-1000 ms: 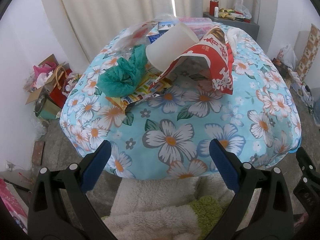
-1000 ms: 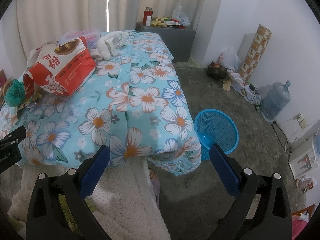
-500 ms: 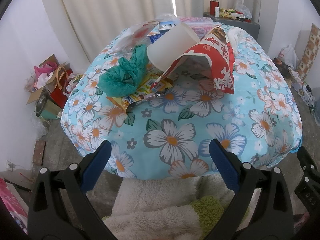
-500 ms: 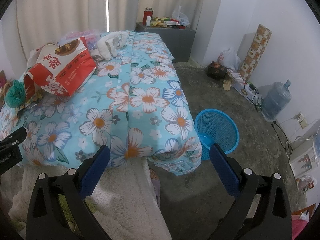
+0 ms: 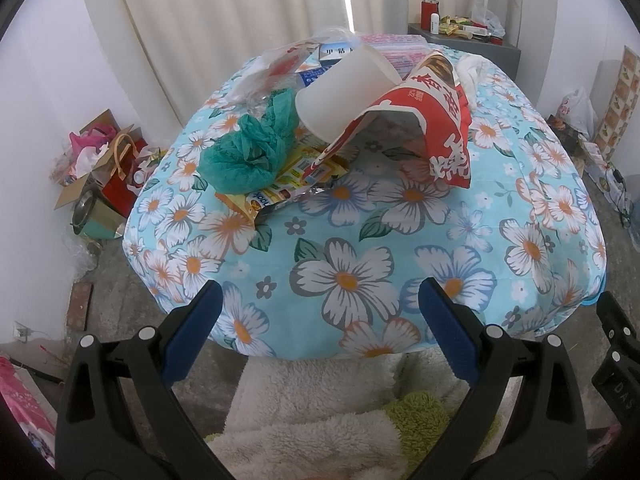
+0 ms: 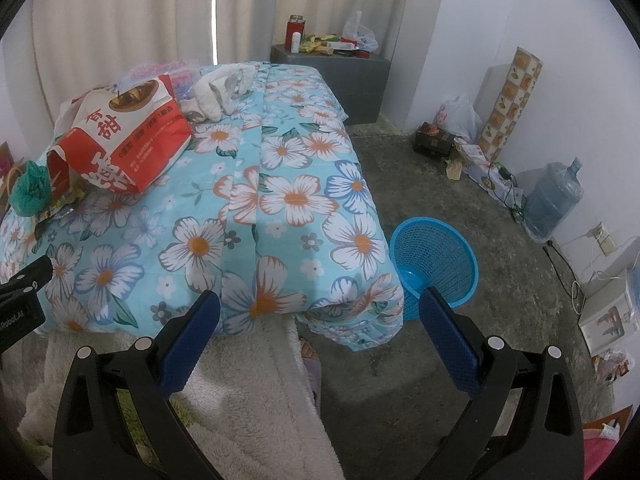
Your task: Collect trash
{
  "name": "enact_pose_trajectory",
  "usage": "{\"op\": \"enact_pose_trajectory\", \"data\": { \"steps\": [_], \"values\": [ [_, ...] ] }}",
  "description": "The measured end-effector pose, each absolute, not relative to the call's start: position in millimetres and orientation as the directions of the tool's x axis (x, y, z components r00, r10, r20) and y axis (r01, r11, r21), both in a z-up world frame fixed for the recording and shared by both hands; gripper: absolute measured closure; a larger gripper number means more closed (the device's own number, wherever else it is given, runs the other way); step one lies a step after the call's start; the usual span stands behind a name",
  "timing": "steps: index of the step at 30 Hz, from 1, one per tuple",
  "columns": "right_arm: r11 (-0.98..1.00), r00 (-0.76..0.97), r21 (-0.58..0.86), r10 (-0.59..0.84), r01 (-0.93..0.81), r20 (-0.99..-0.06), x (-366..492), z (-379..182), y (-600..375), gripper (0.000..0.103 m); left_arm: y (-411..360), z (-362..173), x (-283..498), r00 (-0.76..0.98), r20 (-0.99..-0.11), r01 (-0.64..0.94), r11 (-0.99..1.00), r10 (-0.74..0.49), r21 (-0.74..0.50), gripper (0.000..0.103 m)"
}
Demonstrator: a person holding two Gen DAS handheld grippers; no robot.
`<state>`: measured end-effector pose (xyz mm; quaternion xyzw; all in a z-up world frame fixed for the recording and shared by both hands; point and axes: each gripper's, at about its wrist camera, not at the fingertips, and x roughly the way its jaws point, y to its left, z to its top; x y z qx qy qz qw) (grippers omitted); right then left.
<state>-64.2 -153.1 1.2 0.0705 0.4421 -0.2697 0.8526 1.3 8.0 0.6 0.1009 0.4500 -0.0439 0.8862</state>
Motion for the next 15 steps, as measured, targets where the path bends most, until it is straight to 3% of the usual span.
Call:
{"op": "enact_pose_trajectory", "data": {
  "steps": [15],
  "values": [
    [0.837,0.496,-0.069,-0.386,0.543,-0.778,-45.1,7.7,-167.4,0.006,25.4,8.6,28.9,0.648,-0.761,0.183,0.975,-0.023,0.126,0.009]
  ]
}}
